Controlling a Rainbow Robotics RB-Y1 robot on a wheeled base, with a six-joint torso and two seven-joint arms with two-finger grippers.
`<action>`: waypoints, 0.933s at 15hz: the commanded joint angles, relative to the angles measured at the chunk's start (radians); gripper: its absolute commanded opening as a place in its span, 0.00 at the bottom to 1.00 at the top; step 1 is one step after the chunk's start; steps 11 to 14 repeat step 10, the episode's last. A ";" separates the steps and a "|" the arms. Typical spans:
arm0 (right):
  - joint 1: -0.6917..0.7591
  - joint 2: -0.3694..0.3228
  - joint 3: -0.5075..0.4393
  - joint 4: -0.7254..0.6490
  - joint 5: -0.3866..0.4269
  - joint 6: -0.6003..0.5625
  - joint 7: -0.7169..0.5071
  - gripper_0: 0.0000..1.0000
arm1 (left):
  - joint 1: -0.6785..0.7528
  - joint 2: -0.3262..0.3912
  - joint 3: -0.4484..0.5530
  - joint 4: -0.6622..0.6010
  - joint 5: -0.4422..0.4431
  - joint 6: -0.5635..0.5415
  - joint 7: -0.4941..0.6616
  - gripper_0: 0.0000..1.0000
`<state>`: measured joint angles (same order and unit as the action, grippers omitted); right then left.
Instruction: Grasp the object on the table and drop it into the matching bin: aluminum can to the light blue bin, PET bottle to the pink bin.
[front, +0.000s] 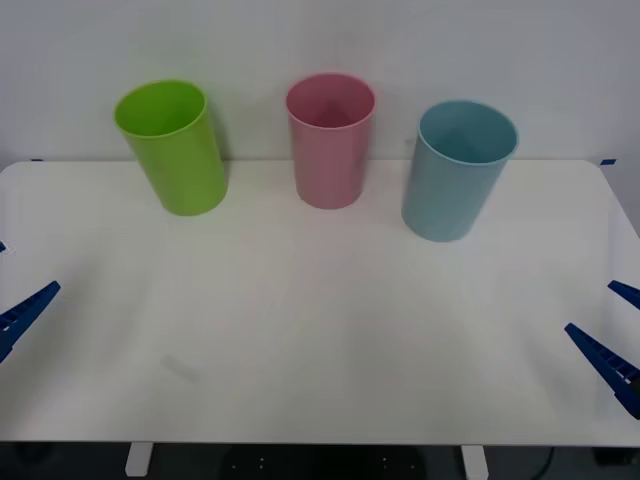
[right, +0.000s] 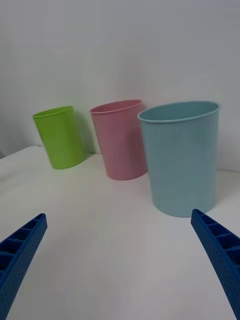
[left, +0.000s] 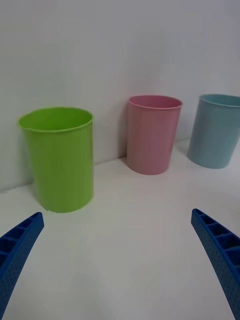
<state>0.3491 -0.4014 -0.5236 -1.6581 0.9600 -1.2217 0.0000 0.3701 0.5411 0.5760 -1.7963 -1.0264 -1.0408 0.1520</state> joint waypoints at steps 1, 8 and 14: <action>0.000 0.000 0.000 0.000 0.000 0.000 0.000 1.00 | 0.041 0.030 0.010 -0.017 0.009 -0.005 0.003 1.00; 0.000 0.000 0.000 0.000 0.000 0.000 0.000 1.00 | 0.084 0.033 0.016 -0.017 0.011 -0.013 0.005 1.00; 0.000 0.000 0.000 0.000 0.000 0.000 0.000 1.00 | 0.084 0.033 0.016 -0.017 0.011 -0.013 0.005 1.00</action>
